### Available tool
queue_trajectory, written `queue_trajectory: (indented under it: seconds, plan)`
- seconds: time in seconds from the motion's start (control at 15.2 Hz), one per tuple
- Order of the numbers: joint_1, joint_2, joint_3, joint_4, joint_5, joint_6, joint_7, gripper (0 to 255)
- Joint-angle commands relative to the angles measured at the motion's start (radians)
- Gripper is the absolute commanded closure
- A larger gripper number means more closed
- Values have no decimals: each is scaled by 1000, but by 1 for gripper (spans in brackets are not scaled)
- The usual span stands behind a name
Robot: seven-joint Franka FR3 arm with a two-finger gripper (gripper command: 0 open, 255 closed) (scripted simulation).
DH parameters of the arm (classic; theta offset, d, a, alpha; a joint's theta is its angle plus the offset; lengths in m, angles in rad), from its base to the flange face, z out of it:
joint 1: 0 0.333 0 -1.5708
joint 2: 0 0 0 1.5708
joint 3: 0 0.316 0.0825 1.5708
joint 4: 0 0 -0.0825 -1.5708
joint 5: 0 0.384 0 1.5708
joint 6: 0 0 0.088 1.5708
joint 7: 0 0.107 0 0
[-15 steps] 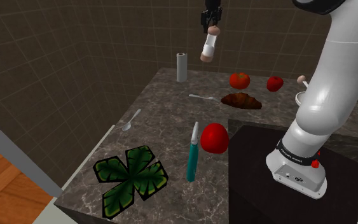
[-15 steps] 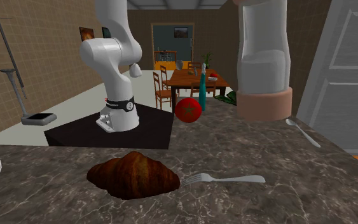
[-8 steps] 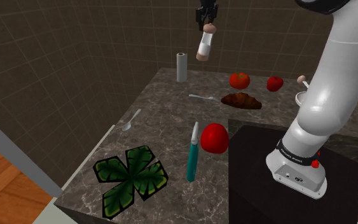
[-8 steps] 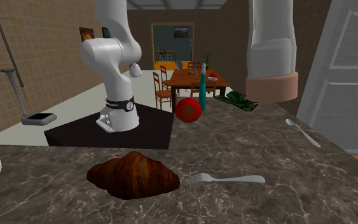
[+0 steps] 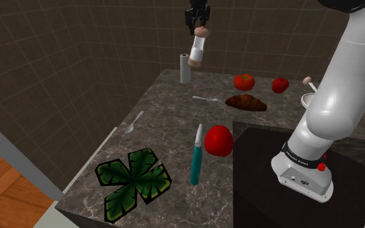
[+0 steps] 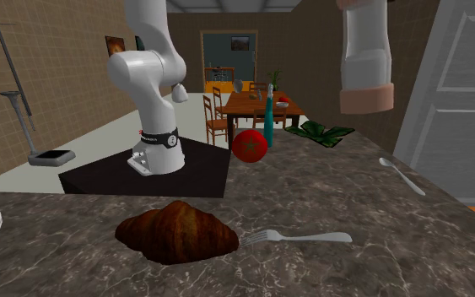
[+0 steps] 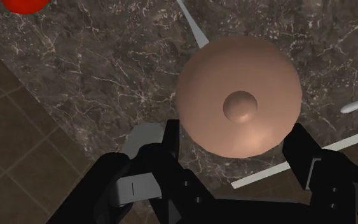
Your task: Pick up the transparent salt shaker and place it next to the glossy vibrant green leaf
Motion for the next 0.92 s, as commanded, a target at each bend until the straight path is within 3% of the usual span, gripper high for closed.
queue_trajectory:
  seconds: [0.0,0.86]
  plan:
    - [30,-1,24,0,-5,-4,56,255]
    - [199,82,154,116,-32,-58,350,255]
